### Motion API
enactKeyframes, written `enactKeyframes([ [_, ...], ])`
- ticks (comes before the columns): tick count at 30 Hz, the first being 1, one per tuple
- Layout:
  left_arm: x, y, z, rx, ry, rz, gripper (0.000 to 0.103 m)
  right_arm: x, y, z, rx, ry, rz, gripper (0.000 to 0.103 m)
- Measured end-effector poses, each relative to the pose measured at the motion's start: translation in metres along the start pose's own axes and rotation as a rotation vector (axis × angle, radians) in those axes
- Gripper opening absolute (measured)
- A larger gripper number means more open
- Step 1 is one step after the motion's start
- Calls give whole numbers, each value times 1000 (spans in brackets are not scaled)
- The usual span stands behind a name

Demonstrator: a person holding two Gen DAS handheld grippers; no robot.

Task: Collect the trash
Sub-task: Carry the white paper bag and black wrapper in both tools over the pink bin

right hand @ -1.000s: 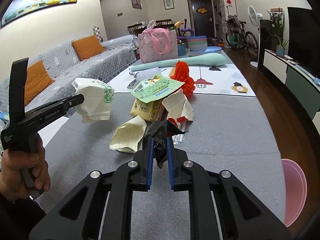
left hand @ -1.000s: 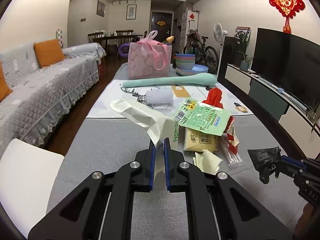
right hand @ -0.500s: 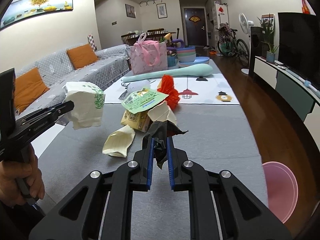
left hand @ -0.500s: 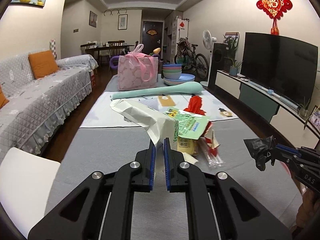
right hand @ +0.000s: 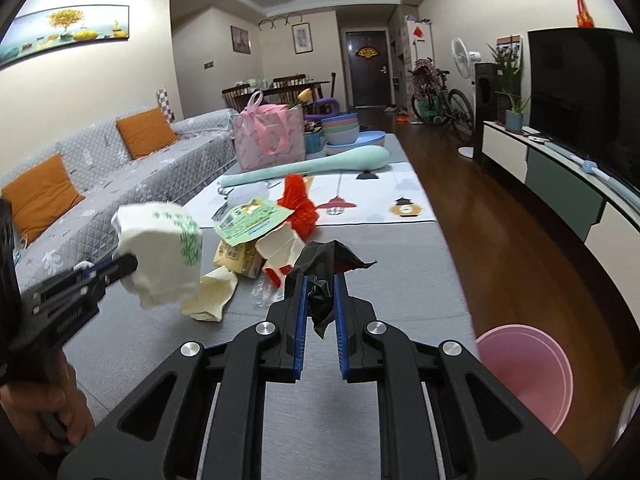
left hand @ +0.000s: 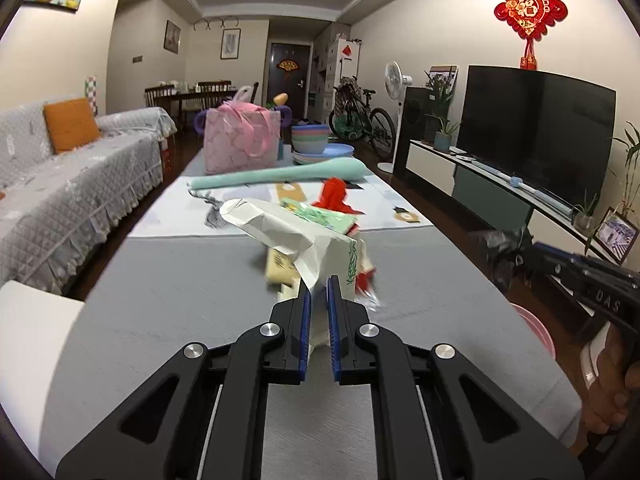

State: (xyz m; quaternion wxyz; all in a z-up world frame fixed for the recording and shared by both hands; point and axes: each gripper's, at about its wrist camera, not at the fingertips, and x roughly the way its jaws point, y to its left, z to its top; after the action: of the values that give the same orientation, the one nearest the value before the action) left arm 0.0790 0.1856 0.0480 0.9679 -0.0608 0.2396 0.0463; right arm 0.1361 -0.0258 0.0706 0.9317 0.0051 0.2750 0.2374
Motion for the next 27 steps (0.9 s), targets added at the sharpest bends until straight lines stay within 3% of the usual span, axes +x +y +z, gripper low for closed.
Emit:
enactKeyframes([
  [16,-3,-78,-2,85,19,-94,8,-44,-65,-1,52,-60,-140,13],
  [27,17,-158,-5,126,38,-196,8,-66,-132,-7,136,-74,-265,13],
])
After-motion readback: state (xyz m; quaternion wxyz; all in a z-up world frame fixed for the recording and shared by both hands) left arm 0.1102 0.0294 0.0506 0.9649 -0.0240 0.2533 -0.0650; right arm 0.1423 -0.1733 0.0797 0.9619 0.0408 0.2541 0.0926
